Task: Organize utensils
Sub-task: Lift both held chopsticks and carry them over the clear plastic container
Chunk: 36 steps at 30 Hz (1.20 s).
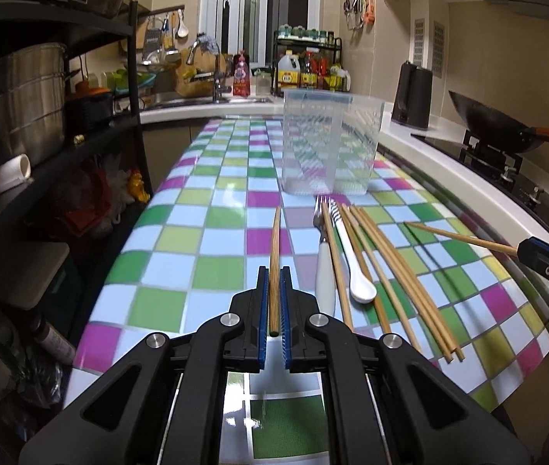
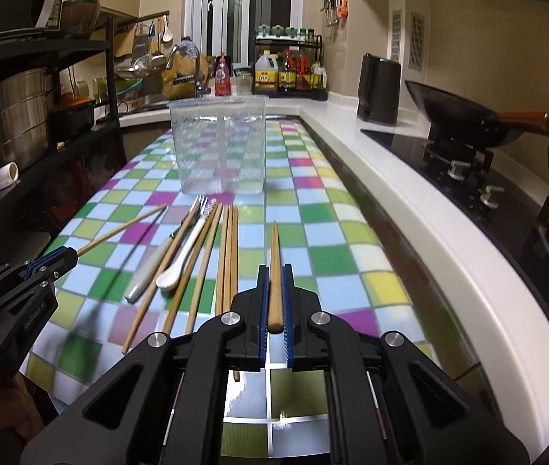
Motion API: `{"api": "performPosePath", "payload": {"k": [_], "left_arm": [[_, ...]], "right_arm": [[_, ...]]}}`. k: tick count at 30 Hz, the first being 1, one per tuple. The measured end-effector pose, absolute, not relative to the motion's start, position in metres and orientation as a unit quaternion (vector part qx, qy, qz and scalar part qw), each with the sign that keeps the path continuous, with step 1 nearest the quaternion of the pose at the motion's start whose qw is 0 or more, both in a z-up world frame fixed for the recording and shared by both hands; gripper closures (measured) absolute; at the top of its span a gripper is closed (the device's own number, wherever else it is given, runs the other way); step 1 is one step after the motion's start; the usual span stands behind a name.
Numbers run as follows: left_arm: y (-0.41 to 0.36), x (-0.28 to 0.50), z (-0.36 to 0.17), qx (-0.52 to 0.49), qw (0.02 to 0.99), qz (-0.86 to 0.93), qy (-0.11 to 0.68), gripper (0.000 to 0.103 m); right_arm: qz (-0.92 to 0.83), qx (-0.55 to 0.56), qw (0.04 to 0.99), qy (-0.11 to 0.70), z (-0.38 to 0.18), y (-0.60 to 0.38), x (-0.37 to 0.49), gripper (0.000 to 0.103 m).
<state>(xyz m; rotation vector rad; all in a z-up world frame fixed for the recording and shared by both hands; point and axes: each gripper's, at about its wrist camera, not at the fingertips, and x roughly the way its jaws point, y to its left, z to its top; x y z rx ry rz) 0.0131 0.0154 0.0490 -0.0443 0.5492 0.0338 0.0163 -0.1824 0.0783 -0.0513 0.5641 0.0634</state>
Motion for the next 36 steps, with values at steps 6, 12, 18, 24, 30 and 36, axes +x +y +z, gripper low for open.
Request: {"api": "performPosePath", "payload": {"k": [6, 12, 18, 24, 30, 36], "left_arm": [[0.016, 0.009, 0.064, -0.017, 0.969, 0.015, 0.245, 0.097], [0.024, 0.010, 0.083, -0.037, 0.972, 0.004, 0.230, 0.097], [0.041, 0.025, 0.113, -0.077, 0.970, -0.034, 0.229, 0.097], [0.052, 0.051, 0.133, -0.080, 0.964, -0.074, 0.243, 0.097], [0.056, 0.073, 0.142, -0.087, 0.959, -0.087, 0.255, 0.097], [0.057, 0.088, 0.154, -0.091, 0.957, -0.093, 0.259, 0.097]], "right_arm": [[0.034, -0.027, 0.965, 0.260, 0.101, -0.181, 0.015, 0.097], [0.034, -0.022, 0.970, 0.242, 0.122, -0.183, 0.020, 0.097], [0.040, -0.002, 0.972, 0.230, 0.142, -0.194, 0.032, 0.097], [0.054, 0.006, 0.974, 0.220, 0.162, -0.194, 0.048, 0.097], [0.070, 0.012, 0.969, 0.236, 0.175, -0.194, 0.072, 0.096], [0.084, 0.017, 0.961, 0.265, 0.181, -0.196, 0.096, 0.096]]}}
